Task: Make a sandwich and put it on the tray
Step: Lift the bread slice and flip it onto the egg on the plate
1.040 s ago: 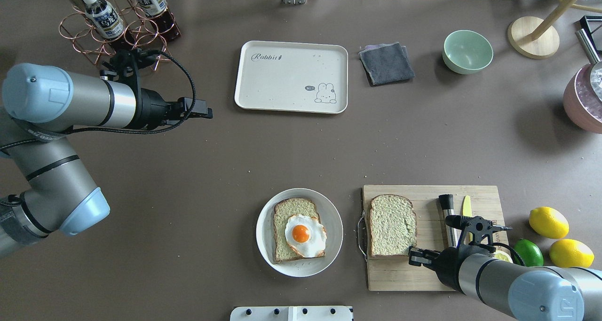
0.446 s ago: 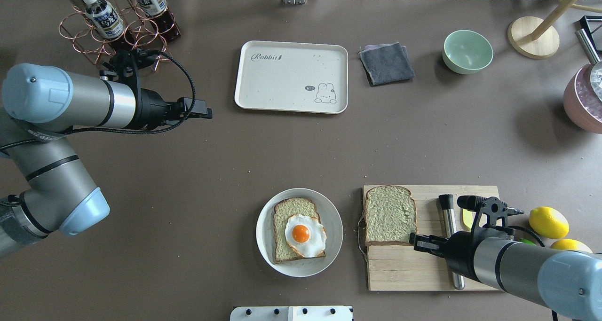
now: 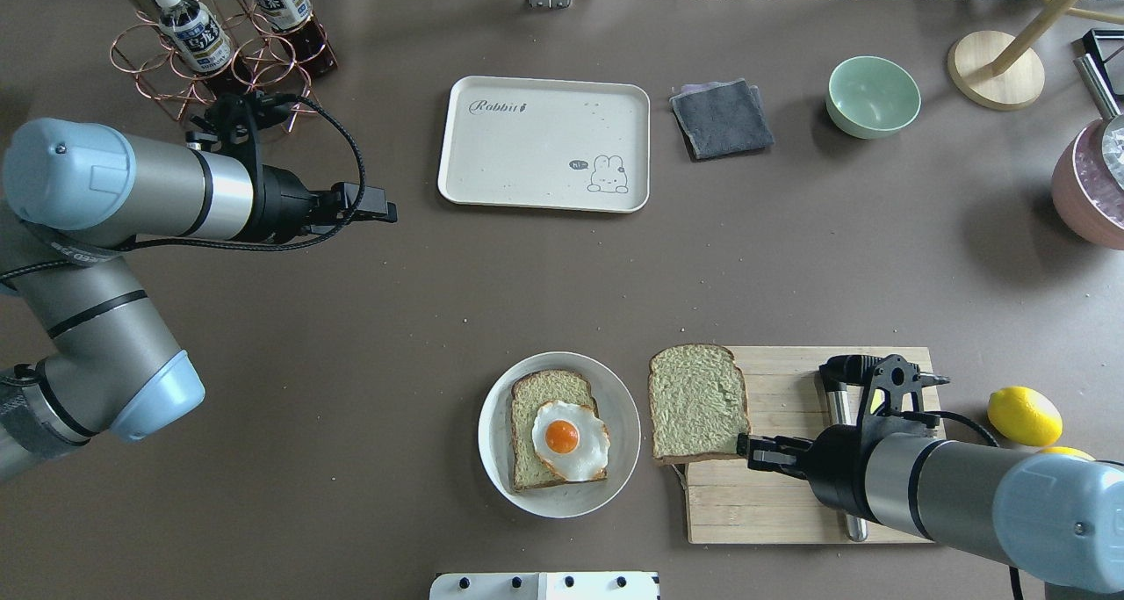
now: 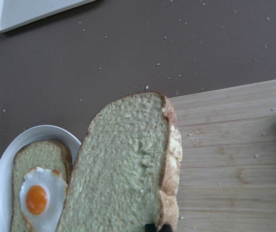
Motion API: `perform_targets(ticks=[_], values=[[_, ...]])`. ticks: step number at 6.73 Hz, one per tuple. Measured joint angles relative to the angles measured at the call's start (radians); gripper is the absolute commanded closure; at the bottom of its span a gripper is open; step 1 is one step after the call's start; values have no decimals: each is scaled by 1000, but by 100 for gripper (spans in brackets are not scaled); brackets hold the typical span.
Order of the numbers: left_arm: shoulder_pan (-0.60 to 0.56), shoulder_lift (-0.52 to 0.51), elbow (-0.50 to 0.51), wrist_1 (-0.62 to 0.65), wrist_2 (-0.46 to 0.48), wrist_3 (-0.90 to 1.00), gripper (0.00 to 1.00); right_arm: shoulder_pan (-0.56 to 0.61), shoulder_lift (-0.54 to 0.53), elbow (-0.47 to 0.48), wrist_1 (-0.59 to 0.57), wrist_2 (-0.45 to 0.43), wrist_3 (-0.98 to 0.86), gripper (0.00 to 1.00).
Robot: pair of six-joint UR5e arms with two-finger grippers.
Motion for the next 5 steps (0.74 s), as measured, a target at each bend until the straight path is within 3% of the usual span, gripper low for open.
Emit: perform_targets(ticks=[3,5], values=[[1,0,0,0,-4,0,2,-62,274,-74,-175,-38,-54,100],[2,0,4,0,-5,-1,2,-90,394,-154,-224,-80,-58,100]])
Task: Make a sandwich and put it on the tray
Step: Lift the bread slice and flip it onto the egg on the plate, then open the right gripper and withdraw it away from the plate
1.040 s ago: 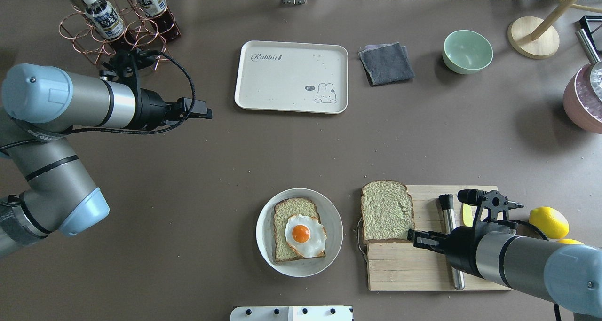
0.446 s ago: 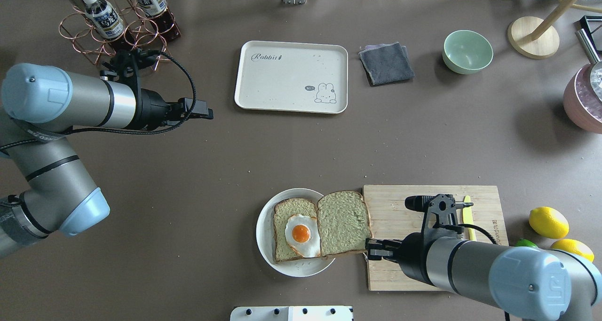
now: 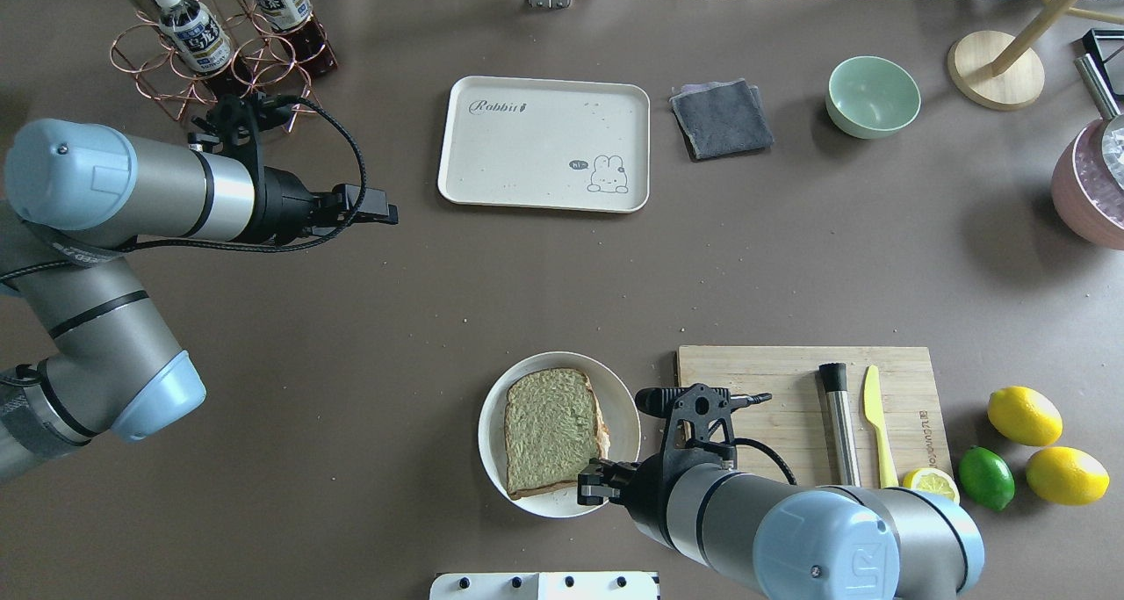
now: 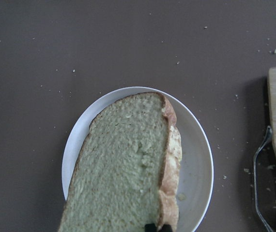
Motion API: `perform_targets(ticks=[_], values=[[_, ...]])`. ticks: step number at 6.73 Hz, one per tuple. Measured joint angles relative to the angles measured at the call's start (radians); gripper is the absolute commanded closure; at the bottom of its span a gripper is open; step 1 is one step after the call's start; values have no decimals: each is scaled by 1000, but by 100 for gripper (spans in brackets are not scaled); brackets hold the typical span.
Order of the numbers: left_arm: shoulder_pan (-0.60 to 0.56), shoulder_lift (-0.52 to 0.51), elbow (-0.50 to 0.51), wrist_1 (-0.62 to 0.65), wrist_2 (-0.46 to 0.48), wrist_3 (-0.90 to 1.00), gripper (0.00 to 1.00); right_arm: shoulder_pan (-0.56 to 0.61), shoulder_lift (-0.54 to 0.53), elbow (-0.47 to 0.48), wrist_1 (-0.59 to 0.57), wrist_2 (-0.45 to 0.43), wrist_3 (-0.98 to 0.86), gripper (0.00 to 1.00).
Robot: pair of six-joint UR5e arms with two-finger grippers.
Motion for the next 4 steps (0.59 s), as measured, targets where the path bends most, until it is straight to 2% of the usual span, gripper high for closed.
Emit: perform_targets(ticks=[4], values=[[6,-3,1,0,0,-1,2,0,22,-53,1,-26,-33,100]])
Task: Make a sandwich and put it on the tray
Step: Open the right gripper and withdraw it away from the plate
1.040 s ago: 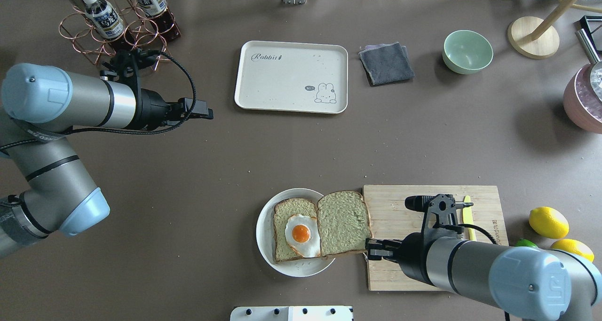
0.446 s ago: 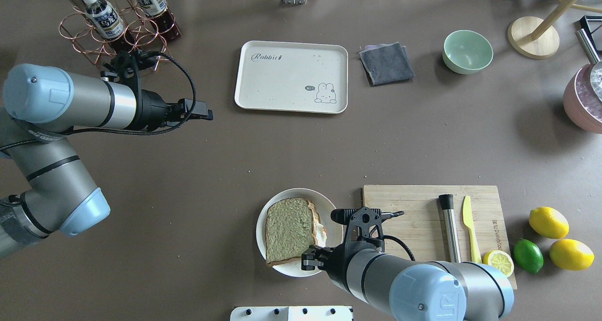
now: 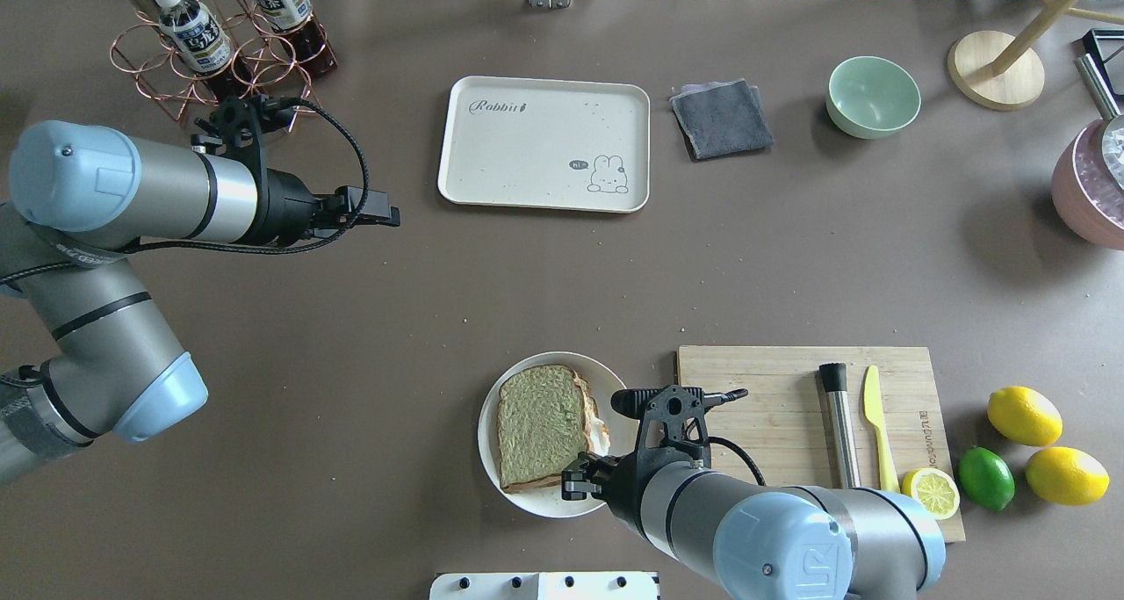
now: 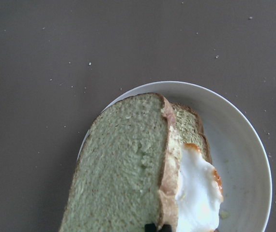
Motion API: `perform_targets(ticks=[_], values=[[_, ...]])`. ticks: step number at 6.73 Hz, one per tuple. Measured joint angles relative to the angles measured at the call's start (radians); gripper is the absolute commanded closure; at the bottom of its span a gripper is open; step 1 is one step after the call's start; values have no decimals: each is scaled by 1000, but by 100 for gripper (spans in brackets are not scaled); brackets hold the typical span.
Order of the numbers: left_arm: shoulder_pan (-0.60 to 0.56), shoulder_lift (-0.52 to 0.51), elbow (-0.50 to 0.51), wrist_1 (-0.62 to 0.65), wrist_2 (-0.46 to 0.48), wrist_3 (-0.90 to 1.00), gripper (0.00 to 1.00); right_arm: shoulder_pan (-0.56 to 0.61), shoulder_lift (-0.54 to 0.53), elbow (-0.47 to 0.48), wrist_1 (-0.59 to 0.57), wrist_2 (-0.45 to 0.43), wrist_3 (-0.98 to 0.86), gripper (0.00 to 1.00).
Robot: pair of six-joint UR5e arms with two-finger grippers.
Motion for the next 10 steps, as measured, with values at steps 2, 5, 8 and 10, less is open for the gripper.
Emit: perform_targets(ticks=[2,5,8,10], values=[[6,-1,-1,0,3,-2,2,-2,-12,-2,1,-2,-1,100],[14,-2,-1,0,5,-4,2,-4,-21,-2,2,-5,-1,0],[21,-2,-2,0,4,-6,2,116,-24,11,-11,95,-2,0],[57,-1,-4,-1,19,-29,2,346,-33,19,-74,315,-67,0]])
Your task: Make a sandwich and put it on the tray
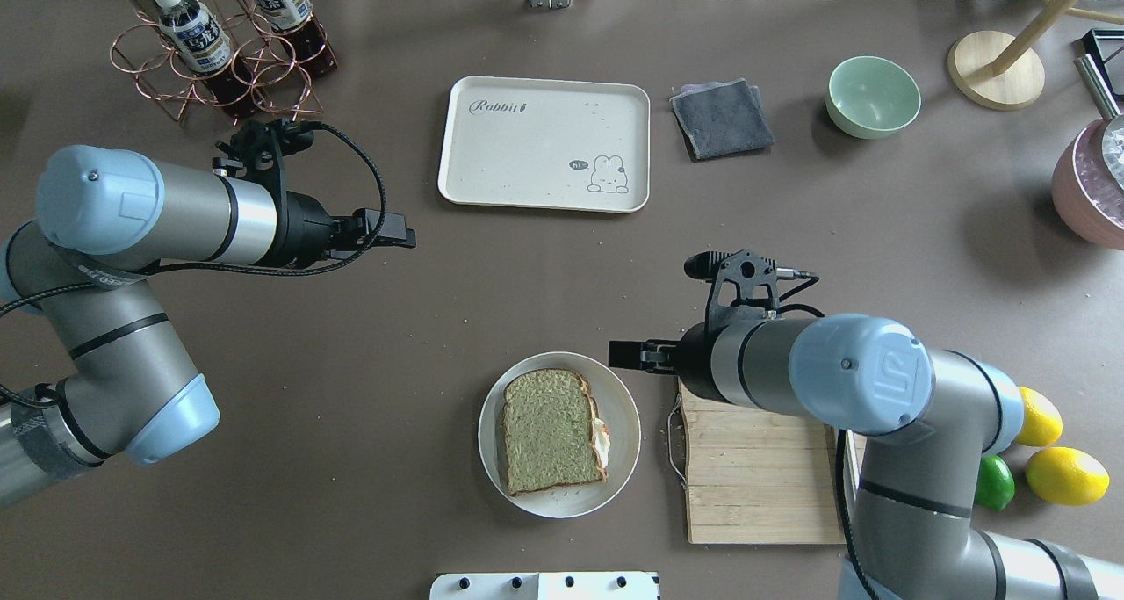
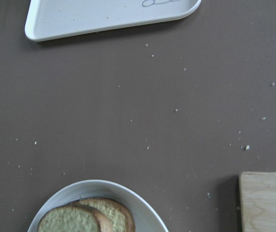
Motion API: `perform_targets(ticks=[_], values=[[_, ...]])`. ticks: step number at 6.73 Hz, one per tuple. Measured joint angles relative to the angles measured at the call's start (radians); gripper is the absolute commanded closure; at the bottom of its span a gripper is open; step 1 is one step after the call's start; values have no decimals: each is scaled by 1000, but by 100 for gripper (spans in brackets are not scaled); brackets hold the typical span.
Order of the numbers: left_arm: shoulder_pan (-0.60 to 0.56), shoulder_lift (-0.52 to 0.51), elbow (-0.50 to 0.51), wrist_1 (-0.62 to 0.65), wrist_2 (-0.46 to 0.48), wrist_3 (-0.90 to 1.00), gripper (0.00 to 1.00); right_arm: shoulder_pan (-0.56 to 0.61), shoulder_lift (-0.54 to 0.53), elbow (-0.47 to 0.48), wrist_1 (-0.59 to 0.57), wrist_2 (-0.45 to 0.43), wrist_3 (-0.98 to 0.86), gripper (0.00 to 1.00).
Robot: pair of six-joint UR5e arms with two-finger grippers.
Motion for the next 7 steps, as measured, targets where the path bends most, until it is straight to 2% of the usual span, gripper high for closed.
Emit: perform_targets(ticks=[2,4,6,7], values=[[60,6,-1,1,37,-36,3,255,2,0,-158,224,-234,0],[151,9,-3,2,113,-79,7,499,0,-20,-324,402,-539,0],[250,9,-2,2,192,-128,16,726,-69,-49,-396,556,-829,0],[280,8,-1,2,216,-138,21,808,-120,-60,-406,597,-963,0]])
